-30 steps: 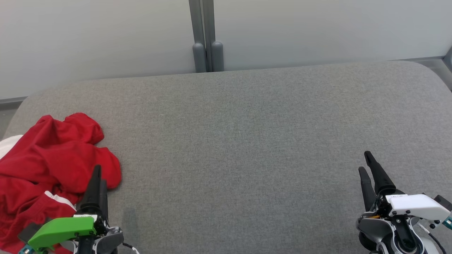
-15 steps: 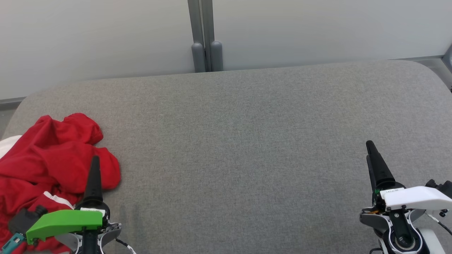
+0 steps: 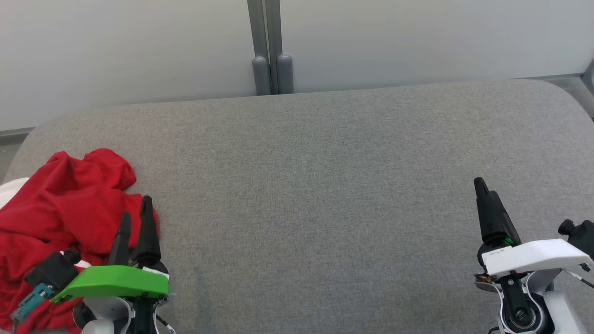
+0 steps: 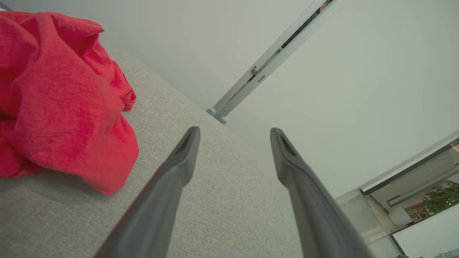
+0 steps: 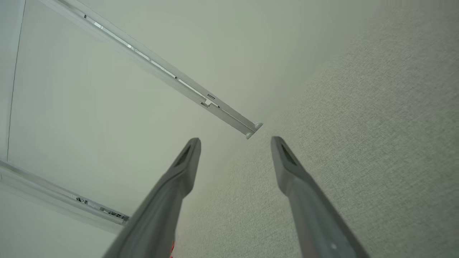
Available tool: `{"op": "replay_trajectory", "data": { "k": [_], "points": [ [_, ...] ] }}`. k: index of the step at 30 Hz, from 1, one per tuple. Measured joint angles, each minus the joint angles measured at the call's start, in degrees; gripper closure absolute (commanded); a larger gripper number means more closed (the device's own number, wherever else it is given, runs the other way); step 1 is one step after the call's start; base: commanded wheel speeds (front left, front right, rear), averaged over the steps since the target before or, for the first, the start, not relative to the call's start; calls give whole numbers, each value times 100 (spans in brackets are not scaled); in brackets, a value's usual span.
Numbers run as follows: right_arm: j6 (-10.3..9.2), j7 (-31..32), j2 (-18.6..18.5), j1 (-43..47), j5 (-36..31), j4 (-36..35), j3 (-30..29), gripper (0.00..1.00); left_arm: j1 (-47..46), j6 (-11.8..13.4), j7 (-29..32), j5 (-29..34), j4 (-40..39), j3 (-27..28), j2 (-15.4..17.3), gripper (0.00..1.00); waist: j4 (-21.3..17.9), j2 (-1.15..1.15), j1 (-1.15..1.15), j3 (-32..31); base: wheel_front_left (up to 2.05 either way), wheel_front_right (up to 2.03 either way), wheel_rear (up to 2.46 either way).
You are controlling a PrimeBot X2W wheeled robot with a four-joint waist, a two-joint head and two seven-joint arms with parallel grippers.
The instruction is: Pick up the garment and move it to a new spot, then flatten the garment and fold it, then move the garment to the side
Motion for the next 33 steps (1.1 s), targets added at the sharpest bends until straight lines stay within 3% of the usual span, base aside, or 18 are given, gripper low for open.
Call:
{"op": "replay_trajectory", "data": {
  "k": [11, 33],
  "points": [
    [1, -197, -100, 27, -1269, 135, 131, 0, 1, 96, -202, 967, 176, -240, 101, 0, -13, 0, 0, -33, 0, 0, 0],
    [1, -549, -312, -73, -2793, 135, 436, 0, -1, 263, -541, 2260, 119, -471, 187, 0, -30, 0, 0, -78, 0, 0, 0]
  ]
}}
